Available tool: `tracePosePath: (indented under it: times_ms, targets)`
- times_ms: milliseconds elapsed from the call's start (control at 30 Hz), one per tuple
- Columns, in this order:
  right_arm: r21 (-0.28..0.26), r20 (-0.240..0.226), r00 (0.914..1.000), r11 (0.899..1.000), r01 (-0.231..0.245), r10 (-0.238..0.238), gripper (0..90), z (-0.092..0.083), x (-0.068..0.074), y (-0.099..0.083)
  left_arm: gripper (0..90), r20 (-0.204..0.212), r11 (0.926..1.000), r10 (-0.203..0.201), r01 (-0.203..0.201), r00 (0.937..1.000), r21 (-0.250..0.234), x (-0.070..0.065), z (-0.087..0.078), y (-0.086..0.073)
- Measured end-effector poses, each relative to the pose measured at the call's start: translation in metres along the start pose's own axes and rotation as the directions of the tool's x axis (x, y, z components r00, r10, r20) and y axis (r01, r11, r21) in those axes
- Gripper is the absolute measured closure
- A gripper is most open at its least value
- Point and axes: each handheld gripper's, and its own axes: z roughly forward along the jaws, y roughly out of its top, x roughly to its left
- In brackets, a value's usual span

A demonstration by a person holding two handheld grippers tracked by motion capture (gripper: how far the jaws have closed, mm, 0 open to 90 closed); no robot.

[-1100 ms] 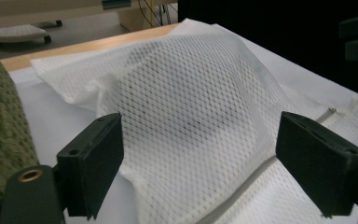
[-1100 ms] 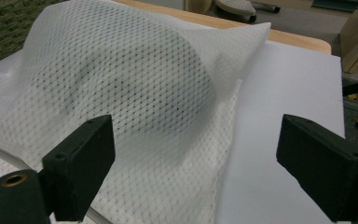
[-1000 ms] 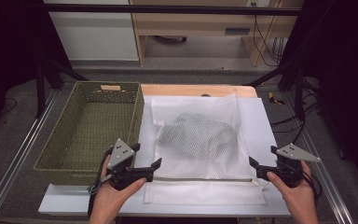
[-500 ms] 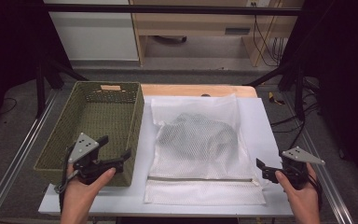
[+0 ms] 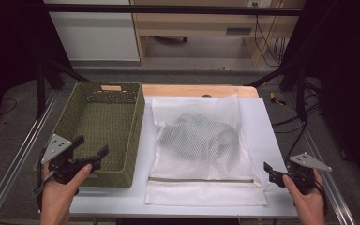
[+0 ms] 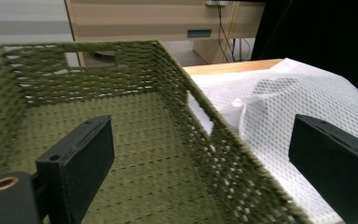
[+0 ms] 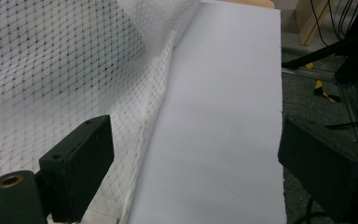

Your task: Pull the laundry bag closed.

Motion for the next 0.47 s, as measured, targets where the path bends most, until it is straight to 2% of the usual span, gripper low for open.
tracePosePath:
  times_ms: [67, 167, 200, 233, 267, 300, 367, 467]
  targets:
    - [0.003, 0.004, 1.0, 1.0, 0.005, -0.005, 11.4, 0.001, -0.002, -0.005, 5.7, -0.017, 1.0, 0.0, 0.0, 0.9999, -0.007, 0.008, -0.005, -0.002]
    - [0.012, 0.0, 1.0, 1.0, 0.008, -0.008, 11.3, 0.001, -0.002, -0.007, 5.4, -0.027, 1.0, 0.004, -0.004, 0.9996, -0.007, 0.013, -0.007, -0.003]
    - [0.014, 0.01, 0.9999, 1.0, 0.013, -0.013, 11.5, 0.001, -0.003, -0.008, 5.4, -0.049, 0.9999, 0.01, -0.01, 0.9987, -0.003, 0.017, -0.01, -0.004]
    - [0.014, 0.01, 0.9999, 1.0, 0.013, -0.013, 11.5, 0.001, -0.003, -0.008, 5.4, -0.049, 0.9999, 0.01, -0.01, 0.9987, -0.003, 0.017, -0.01, -0.004]
    - [0.016, 0.016, 0.9997, 1.0, 0.016, -0.016, 11.7, 0.001, -0.004, -0.01, 5.4, -0.069, 0.9999, 0.012, -0.013, 0.9975, -0.003, 0.022, -0.012, -0.005]
    - [0.016, 0.016, 0.9997, 1.0, 0.016, -0.016, 11.7, 0.001, -0.004, -0.01, 5.3, -0.069, 0.9999, 0.012, -0.013, 0.9975, -0.003, 0.022, -0.012, -0.005]
    - [0.019, 0.018, 0.9996, 1.0, 0.022, -0.022, 11.8, 0.001, -0.004, -0.011, 5.4, -0.095, 0.9999, 0.016, -0.016, 0.9953, 0.005, 0.028, -0.014, -0.008]
    - [0.015, 0.019, 0.9994, 0.999, 0.029, -0.029, 11.8, 0.001, -0.003, -0.011, 5.4, -0.095, 1.0, 0.005, -0.005, 0.9955, 0.006, 0.029, -0.015, -0.01]
